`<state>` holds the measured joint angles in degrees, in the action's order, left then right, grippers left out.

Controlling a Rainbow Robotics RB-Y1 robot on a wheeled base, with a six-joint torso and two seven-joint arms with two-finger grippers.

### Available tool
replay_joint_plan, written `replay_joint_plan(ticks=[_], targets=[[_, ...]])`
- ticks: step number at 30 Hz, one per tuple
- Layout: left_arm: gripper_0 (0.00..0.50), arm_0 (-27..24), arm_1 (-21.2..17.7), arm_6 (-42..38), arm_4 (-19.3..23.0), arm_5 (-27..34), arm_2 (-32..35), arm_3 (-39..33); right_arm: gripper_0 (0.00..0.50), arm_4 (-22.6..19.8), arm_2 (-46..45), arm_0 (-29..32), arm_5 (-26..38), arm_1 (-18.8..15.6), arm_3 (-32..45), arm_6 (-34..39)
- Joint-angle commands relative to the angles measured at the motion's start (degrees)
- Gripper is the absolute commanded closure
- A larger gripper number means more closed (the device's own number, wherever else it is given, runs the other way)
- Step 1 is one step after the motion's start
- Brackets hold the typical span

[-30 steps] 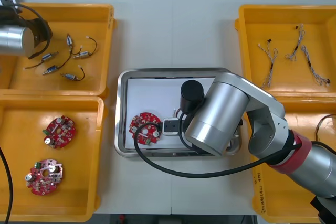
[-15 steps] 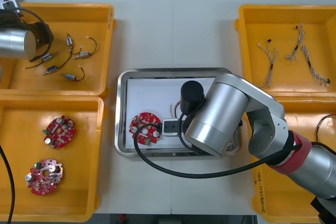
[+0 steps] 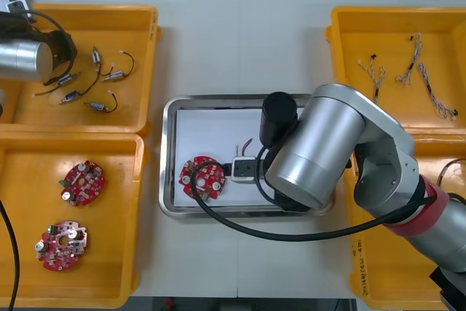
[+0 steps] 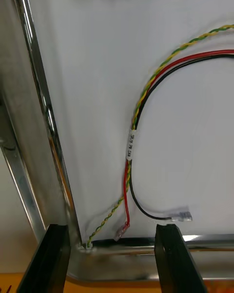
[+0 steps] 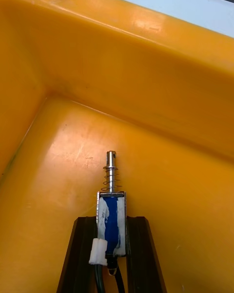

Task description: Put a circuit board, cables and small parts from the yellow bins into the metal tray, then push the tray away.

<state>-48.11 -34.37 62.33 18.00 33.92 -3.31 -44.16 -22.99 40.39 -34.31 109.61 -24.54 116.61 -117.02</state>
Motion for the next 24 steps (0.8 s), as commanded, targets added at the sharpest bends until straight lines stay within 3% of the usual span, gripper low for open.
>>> replay_joint_plan(ticks=[1, 14, 24], targets=[[0.5, -2.34, 0.8, 3.59, 0.63, 1.85, -0.03, -0.66, 0.0, -1.27, -4.18, -0.32, 0.39, 1.42, 5.56, 0.3], [0.5, -2.34, -0.69, 5.61, -1.13, 22.33, 5.42, -13.41, 0.0, -3.64, -13.93, -2.34, 0.39, 0.81, 12.15, 0.47], [0.5, -2.25, -2.1, 7.37, 0.45, 42.9, 6.74, -26.5, 0.0, -5.31, -24.92, -3.48, 0.39, -4.11, 12.68, 0.38]])
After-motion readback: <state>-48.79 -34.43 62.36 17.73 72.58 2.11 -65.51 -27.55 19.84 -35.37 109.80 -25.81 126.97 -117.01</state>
